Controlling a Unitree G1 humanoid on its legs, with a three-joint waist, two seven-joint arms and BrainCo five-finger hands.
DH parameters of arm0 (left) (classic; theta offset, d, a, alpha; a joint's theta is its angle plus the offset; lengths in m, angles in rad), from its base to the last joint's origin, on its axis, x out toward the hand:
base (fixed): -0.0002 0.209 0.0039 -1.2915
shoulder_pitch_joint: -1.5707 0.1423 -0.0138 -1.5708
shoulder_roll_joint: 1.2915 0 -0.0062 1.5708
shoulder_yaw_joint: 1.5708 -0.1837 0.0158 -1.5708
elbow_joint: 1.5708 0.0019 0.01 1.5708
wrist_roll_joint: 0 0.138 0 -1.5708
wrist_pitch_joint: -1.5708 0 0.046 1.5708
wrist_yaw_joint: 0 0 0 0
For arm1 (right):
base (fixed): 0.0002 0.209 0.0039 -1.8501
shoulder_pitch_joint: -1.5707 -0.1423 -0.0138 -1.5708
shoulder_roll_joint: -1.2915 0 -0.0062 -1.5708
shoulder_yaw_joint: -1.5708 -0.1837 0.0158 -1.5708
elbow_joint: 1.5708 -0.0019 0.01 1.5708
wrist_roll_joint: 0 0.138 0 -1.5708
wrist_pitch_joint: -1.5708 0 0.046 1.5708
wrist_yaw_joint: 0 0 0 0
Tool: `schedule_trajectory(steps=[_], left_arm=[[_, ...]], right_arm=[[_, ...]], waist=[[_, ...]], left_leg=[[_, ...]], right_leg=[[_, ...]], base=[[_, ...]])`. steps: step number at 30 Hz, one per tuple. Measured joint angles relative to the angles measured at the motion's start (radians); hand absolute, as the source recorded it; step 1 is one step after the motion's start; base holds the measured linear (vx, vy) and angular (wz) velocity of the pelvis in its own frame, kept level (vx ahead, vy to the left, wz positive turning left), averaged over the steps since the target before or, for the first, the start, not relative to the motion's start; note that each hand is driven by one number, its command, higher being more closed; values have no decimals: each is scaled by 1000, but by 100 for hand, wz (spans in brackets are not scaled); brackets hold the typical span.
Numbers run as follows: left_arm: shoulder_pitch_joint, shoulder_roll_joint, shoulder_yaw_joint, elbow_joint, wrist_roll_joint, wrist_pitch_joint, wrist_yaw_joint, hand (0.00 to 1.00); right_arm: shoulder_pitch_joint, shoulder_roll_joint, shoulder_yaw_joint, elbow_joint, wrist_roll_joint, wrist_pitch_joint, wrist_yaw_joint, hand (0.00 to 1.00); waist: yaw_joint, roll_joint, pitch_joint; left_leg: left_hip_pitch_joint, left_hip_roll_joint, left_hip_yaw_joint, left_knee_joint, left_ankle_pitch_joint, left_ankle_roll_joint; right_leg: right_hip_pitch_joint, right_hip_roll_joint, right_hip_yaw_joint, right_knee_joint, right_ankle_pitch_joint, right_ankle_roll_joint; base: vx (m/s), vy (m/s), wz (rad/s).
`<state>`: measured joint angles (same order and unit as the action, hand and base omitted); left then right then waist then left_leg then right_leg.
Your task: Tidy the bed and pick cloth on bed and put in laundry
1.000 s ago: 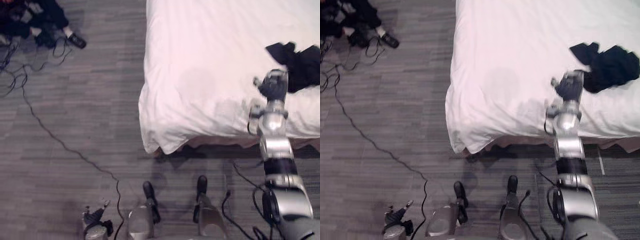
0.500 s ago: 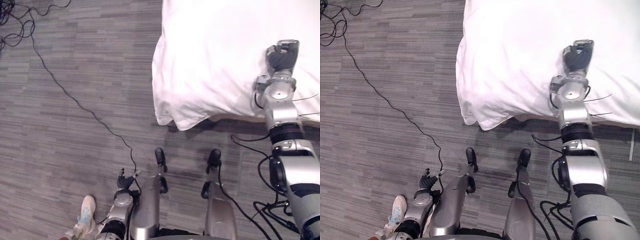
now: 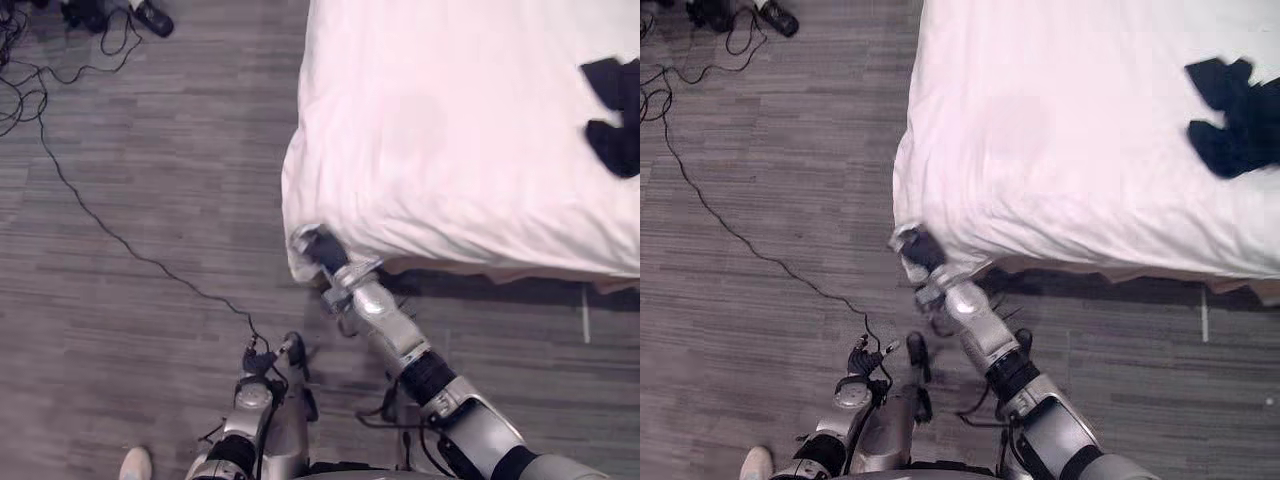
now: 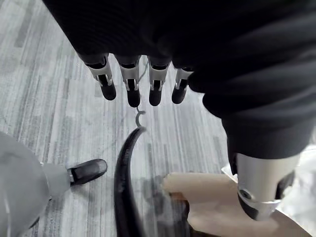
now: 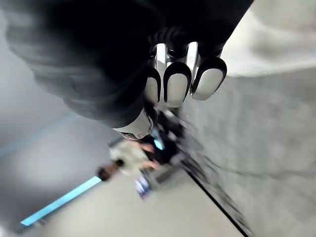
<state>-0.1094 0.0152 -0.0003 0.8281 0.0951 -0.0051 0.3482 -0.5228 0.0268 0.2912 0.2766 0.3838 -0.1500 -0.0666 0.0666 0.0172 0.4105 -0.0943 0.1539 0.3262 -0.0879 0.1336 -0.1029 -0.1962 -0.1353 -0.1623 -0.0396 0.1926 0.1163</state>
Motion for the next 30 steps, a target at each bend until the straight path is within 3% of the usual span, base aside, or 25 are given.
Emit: schedule_trajectory(steps=[4,7,11,15,18,22,25,27,28,30], left_arm=[[13,6,-31,-2,0,-1,-11,0],[14,8,-44,-6,-1,-5,-19,0],[4,9,-81,-4,-6,-24,-19,0],[-47,-12,-118,31,-15,-27,-19,0],[-72,-16,-113,46,-18,-25,-18,0],[-75,-25,-94,32,-25,-24,-17,0],[-77,-43,-67,22,-24,-18,-16,0],[-68,-47,-61,15,-22,2,-16,0],[-38,-47,-27,-7,-21,8,-16,0],[-4,-38,-3,-21,-10,19,-18,0]], right_arm=[[-71,-64,-315,-86,0,-73,-118,100],[-182,-175,-442,-49,0,-99,-203,100],[-270,-323,-471,64,-2,-105,-282,100],[-304,-421,-471,244,-10,-64,-306,100],[-303,-442,-474,262,-42,-79,-307,100],[-238,-445,-494,288,-42,-65,-307,100],[-61,-394,-624,266,-40,-21,-330,100],[132,-298,-709,234,-40,10,-361,100],[285,-203,-730,201,-42,26,-375,100],[432,-124,-739,167,-44,42,-372,100]], waist=[[-29,-4,-2],[-49,25,14],[-48,73,36],[-13,129,61],[5,135,63],[5,134,63],[3,126,65],[-9,114,73],[-41,87,84],[-76,55,79]], left_leg=[[-7,-18,21,-3,0,0],[-56,-24,34,19,1,2],[-140,-12,29,87,-12,15],[-285,17,6,209,-46,19],[-361,51,1,337,-101,19],[-391,89,-17,459,-167,14],[-372,91,-15,457,-169,14],[-308,89,-4,414,-166,9],[-219,80,7,350,-160,0],[-129,65,12,277,-150,-15]], right_leg=[[-27,-15,26,6,6,10],[-94,-24,52,42,10,13],[-166,-25,58,78,7,11],[-286,-21,56,152,-13,14],[-358,-13,71,255,-52,8],[-373,-8,68,351,-110,6],[-348,-10,62,340,-114,8],[-277,-8,51,289,-108,18],[-195,-8,48,242,-107,20],[-119,-9,51,193,-105,21]], base=[[-12,48,-16],[-22,21,-14],[-23,-18,1],[-97,-65,7],[-131,-64,-8],[-98,-32,-2],[-34,-21,1],[80,-15,0],[125,-11,-2],[163,4,-15]])
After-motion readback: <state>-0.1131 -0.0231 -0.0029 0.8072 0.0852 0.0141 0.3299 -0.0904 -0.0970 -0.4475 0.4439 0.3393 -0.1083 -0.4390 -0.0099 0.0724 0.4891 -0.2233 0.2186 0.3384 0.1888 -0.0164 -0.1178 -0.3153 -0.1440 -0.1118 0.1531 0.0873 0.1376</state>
